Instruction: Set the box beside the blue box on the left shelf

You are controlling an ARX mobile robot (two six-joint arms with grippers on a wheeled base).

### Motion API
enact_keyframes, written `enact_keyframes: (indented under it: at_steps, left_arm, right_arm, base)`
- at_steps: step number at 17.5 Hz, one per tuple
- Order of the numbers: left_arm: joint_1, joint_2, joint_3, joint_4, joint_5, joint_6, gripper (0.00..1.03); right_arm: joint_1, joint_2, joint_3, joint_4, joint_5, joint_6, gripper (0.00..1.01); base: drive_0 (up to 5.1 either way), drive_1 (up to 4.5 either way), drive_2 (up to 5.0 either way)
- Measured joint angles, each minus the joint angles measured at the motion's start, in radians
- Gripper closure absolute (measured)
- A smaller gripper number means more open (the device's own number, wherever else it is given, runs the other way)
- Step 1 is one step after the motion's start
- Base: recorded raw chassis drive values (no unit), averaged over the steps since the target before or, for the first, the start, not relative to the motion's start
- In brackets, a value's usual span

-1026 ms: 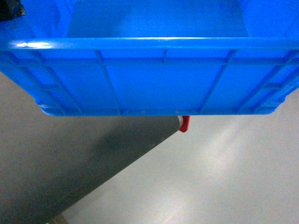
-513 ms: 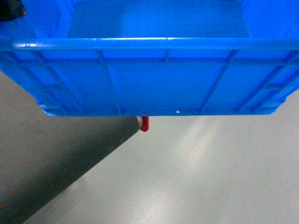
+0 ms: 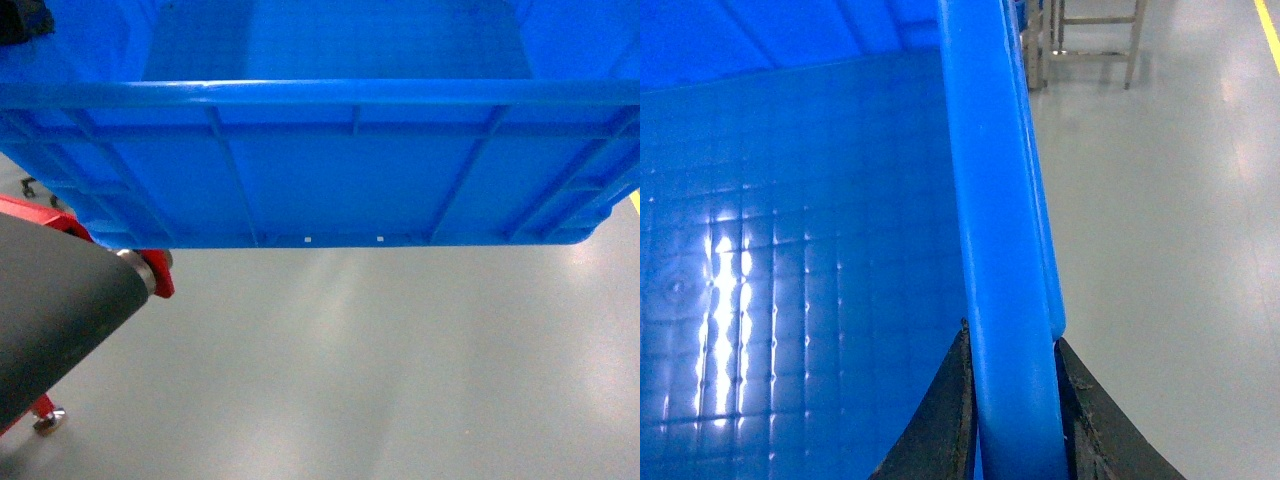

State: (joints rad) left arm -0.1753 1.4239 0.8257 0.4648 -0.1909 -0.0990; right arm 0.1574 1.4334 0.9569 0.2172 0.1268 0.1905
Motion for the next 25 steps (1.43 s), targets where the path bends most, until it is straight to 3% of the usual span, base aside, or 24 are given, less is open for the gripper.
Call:
enact_keyframes:
  at_steps: [21, 25]
  left_arm:
    - [0.0, 0.0, 0.0, 0.0, 0.0, 0.001, 0.85]
    - [-0.001, -0.002, 0.0, -0.003, 0.0, 0.001, 0.85]
  right_arm:
    - [0.0, 0.0, 0.0, -0.006, -0.004, -0.001, 0.88]
    - [0.0, -0.006, -0.001, -0.011, -0.004, -0.003, 0.88]
  base:
    - [-1.6, -1.62, -1.6]
    - [-0.4, 1.76, -2.5]
